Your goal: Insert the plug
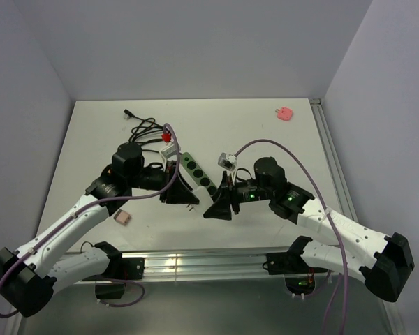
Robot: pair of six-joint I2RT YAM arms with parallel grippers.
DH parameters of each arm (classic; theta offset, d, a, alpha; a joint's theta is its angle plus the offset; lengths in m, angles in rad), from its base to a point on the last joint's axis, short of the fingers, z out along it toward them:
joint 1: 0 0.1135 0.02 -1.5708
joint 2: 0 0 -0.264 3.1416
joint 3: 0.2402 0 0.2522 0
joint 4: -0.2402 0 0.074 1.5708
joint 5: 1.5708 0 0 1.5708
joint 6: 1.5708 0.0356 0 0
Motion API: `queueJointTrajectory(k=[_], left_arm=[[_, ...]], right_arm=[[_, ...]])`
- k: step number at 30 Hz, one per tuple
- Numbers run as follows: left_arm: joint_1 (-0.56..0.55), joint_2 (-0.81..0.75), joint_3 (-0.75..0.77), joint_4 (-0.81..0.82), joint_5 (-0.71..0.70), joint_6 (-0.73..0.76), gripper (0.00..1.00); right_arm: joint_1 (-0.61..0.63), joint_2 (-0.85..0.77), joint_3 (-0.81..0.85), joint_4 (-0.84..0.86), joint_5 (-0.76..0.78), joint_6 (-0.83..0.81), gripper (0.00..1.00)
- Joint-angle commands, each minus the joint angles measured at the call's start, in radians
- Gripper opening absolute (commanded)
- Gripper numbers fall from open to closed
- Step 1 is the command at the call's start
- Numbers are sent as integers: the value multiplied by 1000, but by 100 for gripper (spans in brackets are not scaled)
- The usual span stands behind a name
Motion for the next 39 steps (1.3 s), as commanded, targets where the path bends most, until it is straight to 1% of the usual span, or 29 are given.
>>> queueJointTrajectory(k=[1,4,8,11,12,13,14,15,16,17,18,19,20,21,23,24,26,27,30,31,32,36,39], left_arm=[[-30,-9,3,40,26,37,0],[-47,-1,7,18,11,51,0],[-60,-3,9,35,16,46,0],[-79,2,13,26,5,58,0],[-85,6,15,24,2,57,0],[-87,8,15,27,2,55,0],[-88,9,18,26,-1,52,0],[-88,12,23,17,-26,55,1],[-88,14,30,3,-46,61,9],[-90,14,45,-35,-76,75,23],[-90,11,52,-49,-110,77,42],[-88,3,55,-57,-175,75,47],[-88,-14,44,-49,-182,69,52],[-88,-24,36,-25,-190,63,59],[-90,-61,6,7,-211,32,61],[-90,-72,-6,50,-211,20,61],[-90,-98,-42,76,-208,-18,60],[-90,-106,-54,125,-208,-27,57],[-88,-126,-79,141,-218,-47,48],[-88,-127,-83,153,-212,-49,48],[-88,-126,-89,159,-196,-60,48],[-88,-118,-91,182,-179,-75,54],[-88,-109,-83,181,-179,-72,53]], right_arm=[[-6,15,29,117,-91,42,59],[-10,16,39,143,-106,55,59],[-16,24,42,161,-102,68,59],[-23,38,40,198,-114,98,49],[-23,42,42,204,-119,107,27],[-23,45,42,212,-125,113,12],[-23,50,40,216,-125,119,0],[-23,49,37,219,-128,122,0],[-23,47,34,226,-128,124,0],[-23,38,25,227,-125,134,0],[-24,30,19,229,-114,138,0],[-26,23,13,233,-108,141,0],[-27,15,0,235,-102,151,0],[-30,0,-7,239,-99,156,0],[-44,-16,-27,258,-100,183,0],[-52,-25,-33,267,-105,193,0],[-69,-33,-39,278,-114,208,0],[-70,-36,-40,276,-114,208,0],[-72,-40,-38,281,-123,213,0],[-72,-39,-36,287,-125,217,0],[-72,-36,-33,287,-125,219,0],[-72,-21,-27,296,-129,223,0],[-72,-16,-33,319,-140,236,0]])
